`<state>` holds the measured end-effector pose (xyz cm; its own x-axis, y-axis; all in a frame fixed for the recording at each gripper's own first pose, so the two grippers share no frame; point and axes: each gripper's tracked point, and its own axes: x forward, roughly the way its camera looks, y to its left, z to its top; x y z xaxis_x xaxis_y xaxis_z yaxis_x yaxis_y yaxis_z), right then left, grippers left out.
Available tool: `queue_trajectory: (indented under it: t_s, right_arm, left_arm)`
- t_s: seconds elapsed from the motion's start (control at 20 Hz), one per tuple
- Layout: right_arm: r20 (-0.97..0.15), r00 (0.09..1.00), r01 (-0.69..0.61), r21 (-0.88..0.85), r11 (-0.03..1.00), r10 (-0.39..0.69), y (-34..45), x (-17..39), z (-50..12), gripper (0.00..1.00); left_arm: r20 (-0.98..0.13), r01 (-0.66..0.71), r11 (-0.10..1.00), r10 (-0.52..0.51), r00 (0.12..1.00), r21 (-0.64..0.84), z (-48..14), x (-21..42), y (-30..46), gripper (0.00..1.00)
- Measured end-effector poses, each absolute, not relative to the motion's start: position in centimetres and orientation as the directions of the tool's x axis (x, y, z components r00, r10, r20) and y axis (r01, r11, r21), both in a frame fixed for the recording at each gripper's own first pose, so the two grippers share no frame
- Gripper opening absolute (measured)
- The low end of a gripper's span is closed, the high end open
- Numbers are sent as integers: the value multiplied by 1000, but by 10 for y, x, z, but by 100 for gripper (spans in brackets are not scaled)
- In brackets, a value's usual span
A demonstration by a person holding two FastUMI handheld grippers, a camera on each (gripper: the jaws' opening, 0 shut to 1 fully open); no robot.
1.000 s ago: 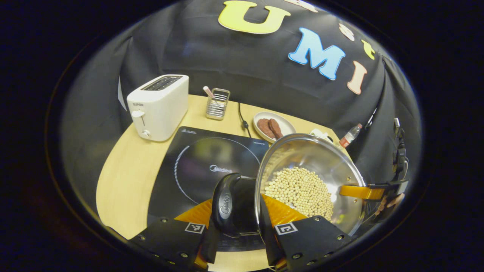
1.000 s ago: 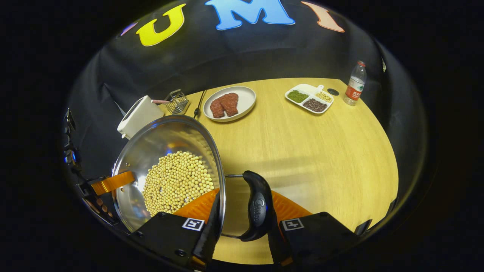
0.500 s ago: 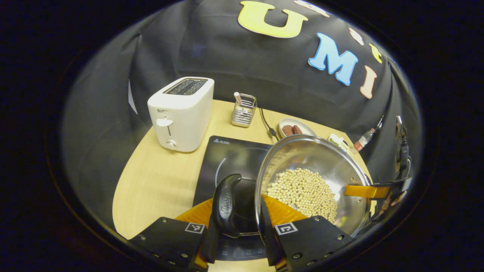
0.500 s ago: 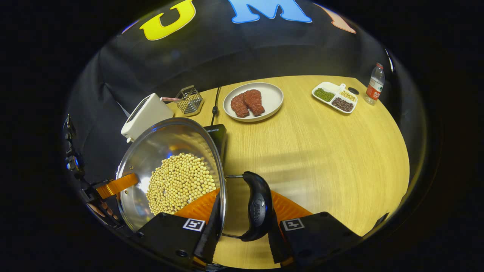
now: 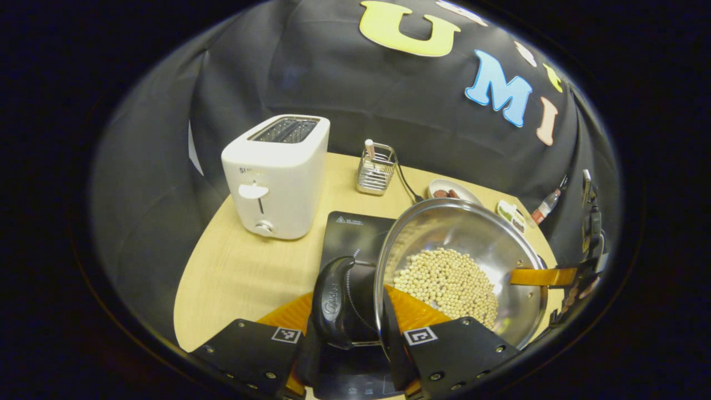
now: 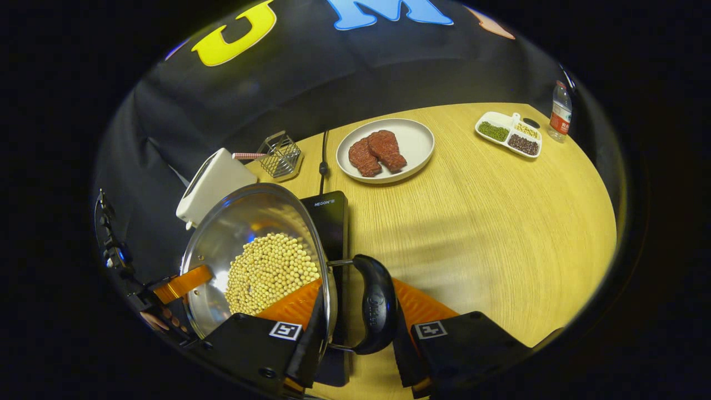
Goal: First push the handle of the pot to place it horizontally, then grasp the pot with both hands and set it on the induction cooktop.
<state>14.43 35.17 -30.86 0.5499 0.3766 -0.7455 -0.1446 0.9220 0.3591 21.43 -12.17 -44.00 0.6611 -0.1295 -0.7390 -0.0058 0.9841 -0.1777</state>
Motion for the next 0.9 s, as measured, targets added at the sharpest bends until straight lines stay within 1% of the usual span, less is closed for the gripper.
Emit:
queue_trajectory:
  t_s: [0.05,0.1,0.15,0.2,0.25,0.3,0.35,0.45,0.5,0.55,0.6,0.65,0.7,0.75,0.8,0.85,0.9]
  right_arm:
    - [-741,554,-138,368,919,380,355,148,-309,55]
    - [-744,548,-134,373,918,382,359,148,-313,55]
    - [-737,557,-129,379,916,383,362,150,-311,55]
    - [-732,564,-127,381,916,383,363,152,-311,55]
    - [-729,566,-126,385,914,385,364,153,-311,55]
    - [-725,571,-121,389,913,385,366,156,-311,55]
    - [-726,570,-116,393,912,385,367,156,-310,55]
    - [-723,573,-117,394,912,386,368,158,-309,55]
    - [-720,578,-123,390,913,385,370,160,-307,59]
    - [-718,581,-129,384,914,384,371,160,-306,59]
    - [-716,584,-134,380,915,383,372,160,-305,55]
    - [-713,587,-140,377,916,383,372,160,-303,55]
    - [-709,592,-145,374,916,383,373,162,-302,59]
    - [-707,595,-147,374,916,384,374,162,-302,55]
    - [-704,598,-148,372,916,383,376,163,-302,55]
    - [-703,598,-150,372,916,384,376,163,-302,55]
    - [-702,599,-153,371,916,384,375,163,-302,55]
  left_arm:
    - [-737,1,987,-119,666,-159,-435,215,-123,52]
    - [-736,13,989,-118,666,-147,-430,216,-123,55]
    - [-732,19,989,-123,670,-149,-428,216,-122,52]
    - [-726,20,988,-128,676,-156,-422,220,-121,52]
    - [-724,22,987,-130,677,-156,-426,220,-119,55]
    - [-721,29,987,-134,680,-156,-428,220,-118,48]
    - [-720,31,987,-135,681,-157,-428,219,-118,52]
    - [-721,20,985,-140,679,-172,-429,218,-119,52]
    - [-723,15,984,-143,676,-180,-431,218,-119,55]
    - [-723,10,982,-145,675,-187,-431,216,-118,52]
    - [-723,2,981,-146,676,-196,-432,217,-117,52]
    - [-722,-6,979,-148,676,-206,-433,216,-118,48]
    - [-721,-12,977,-150,676,-214,-434,215,-117,52]
    - [-720,-16,975,-153,677,-222,-435,214,-117,55]
    - [-717,-21,972,-157,679,-233,-435,215,-117,52]
    - [-707,-22,971,-159,689,-240,-435,216,-117,55]
    - [-707,-20,971,-161,689,-240,-435,217,-117,55]
